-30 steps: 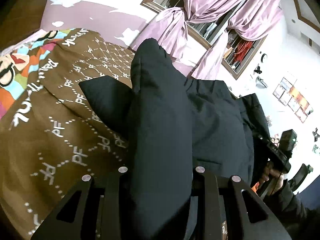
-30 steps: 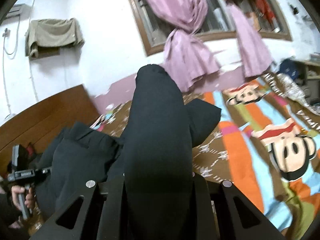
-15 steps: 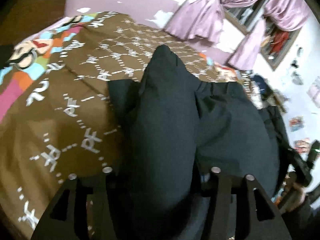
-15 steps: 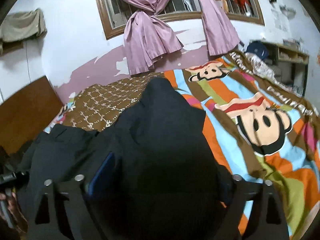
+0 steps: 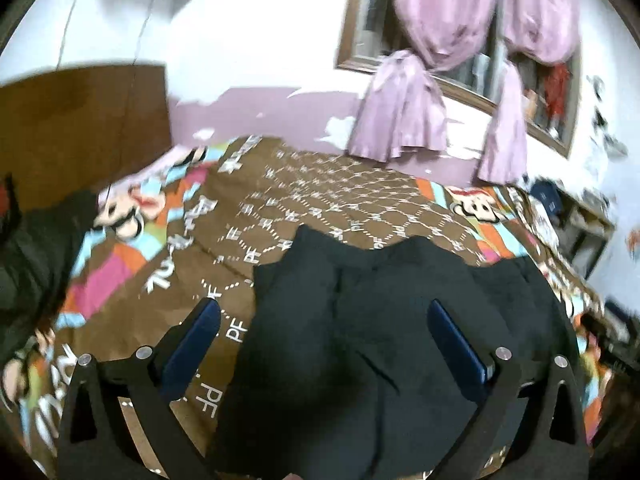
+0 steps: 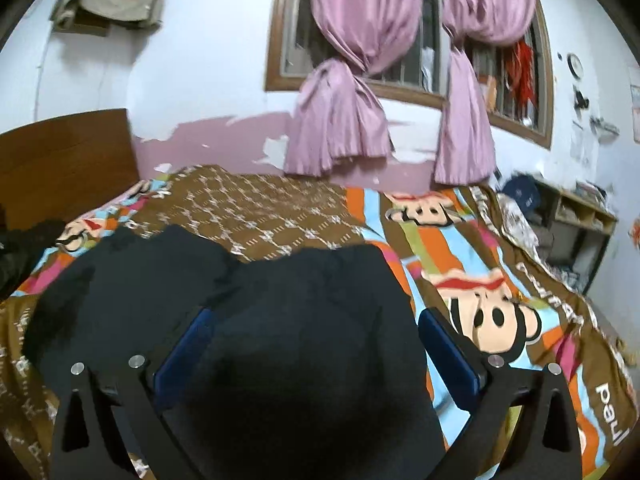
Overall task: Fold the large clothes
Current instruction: 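Lower the folded jacket onto the bed with both grippers and release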
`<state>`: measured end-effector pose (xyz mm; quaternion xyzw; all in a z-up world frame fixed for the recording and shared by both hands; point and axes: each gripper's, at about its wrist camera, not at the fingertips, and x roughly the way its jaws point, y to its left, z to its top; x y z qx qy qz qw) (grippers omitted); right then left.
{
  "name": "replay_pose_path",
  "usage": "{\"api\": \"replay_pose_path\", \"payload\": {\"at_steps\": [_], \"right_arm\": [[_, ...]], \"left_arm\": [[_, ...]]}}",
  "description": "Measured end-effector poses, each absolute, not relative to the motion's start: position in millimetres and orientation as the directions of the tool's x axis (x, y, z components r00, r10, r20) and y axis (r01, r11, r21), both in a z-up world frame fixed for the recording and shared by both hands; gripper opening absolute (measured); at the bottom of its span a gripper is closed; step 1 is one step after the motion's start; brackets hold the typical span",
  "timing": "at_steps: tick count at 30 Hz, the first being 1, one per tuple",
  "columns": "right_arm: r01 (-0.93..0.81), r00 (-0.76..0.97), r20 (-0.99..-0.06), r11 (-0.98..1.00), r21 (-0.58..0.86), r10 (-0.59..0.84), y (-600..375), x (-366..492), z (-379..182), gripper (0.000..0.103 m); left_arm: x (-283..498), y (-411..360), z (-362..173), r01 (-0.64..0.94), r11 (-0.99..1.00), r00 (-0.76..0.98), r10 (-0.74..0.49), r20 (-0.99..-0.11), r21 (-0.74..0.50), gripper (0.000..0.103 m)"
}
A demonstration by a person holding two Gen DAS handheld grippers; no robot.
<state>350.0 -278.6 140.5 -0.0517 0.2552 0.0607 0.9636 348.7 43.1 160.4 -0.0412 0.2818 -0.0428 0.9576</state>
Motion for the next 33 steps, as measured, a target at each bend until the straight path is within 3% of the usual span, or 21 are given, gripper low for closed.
{"api": "replay_pose_path", "payload": {"at_steps": [6, 17, 28, 33], "right_arm": [[-0.201, 0.886, -0.441, 0.976, -0.084, 0.144, -267.8, 316.5, 172.3, 0.103], [-0.240, 0.909, -0.385, 0.955, -0.172, 0.159, -255.8, 266.9, 205.9, 0.103], [-0.241, 0.926, -0.315, 0.968, -0.064, 0.210, -237.9, 200.8, 226.3, 0.103], [-0.267, 0.930, -0.285, 0.959, -0.096, 0.230, -222.9, 174.6, 223.7, 0.103]], "left_arm": [[301.3, 14.8, 181.8, 0.117, 0.993, 0.889, -0.102, -0.446, 0.006, 0.101], [252.8, 34.2, 203.5, 0.143, 0.985, 0.909, -0.168, -0.380, -0.094, 0.101], [208.9, 35.8, 209.3, 0.158, 0.986, 0.927, -0.165, -0.337, -0.047, 0.101], [186.6, 36.4, 205.8, 0.158, 0.987, 0.935, -0.155, -0.319, -0.016, 0.101]]}}
